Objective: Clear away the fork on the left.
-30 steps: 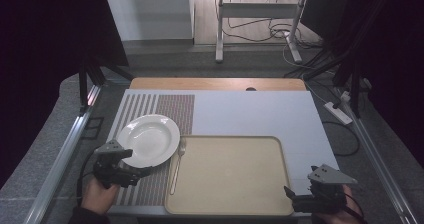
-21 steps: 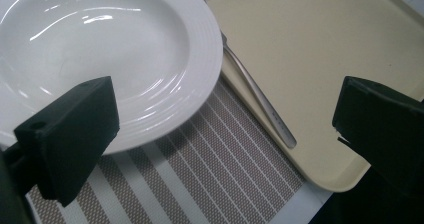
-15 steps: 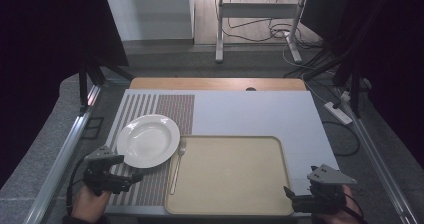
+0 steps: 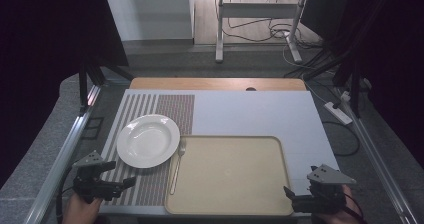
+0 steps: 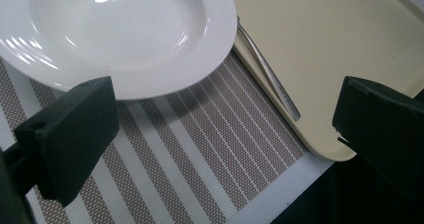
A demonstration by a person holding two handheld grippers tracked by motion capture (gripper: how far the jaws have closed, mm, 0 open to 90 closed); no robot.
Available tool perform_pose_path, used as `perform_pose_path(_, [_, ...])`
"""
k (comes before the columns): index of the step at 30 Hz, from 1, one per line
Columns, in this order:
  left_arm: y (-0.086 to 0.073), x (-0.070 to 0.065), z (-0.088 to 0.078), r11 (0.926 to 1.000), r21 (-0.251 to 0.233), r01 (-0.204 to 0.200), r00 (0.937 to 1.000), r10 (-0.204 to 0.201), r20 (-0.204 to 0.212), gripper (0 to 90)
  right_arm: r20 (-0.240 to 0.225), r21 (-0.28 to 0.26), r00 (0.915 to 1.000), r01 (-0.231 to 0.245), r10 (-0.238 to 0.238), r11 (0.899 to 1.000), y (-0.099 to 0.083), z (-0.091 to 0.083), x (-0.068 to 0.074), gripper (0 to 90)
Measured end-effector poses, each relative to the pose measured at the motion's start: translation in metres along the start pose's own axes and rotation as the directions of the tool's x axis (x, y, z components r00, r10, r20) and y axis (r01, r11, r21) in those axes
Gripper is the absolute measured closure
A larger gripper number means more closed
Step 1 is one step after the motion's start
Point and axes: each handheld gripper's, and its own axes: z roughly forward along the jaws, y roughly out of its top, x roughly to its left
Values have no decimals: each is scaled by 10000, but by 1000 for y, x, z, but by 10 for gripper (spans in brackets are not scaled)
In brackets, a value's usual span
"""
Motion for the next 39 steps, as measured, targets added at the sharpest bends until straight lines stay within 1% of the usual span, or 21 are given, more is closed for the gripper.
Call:
perform_pose_path(5, [-5, 1, -5, 10000, -24, 87, 9999, -87, -61, 0, 0, 9, 10000, 10, -10, 10000, 0, 0, 0, 0])
perform_pose_path(12, [-10, 0, -12, 9997, -201, 154, 9997, -158, -172, 0, -8, 24, 10000, 26, -26, 10000, 0, 0, 0, 0])
perform_pose_path(27, [-17, -4, -20, 9998, -203, 72, 9979, -85, -642, 0, 1, 47, 10000, 8, -8, 10000, 0, 1, 0, 0])
perform_pose_path(34, [-19, -8, -21, 9998, -57, -197, 9945, 190, -1030, 0, 18, 76, 10000, 11, -11, 10000, 0, 1, 0, 0])
perform_pose_path(37, [-20, -8, -23, 9998, -43, -204, 9942, 198, -1057, 0, 26, 83, 10000, 11, -11, 10000, 0, 1, 0, 0])
perform_pose_path(39, [-20, -8, -24, 9998, -126, -166, 9943, 152, -1059, 0, 24, 74, 10000, 7, -7, 10000, 0, 1, 0, 0])
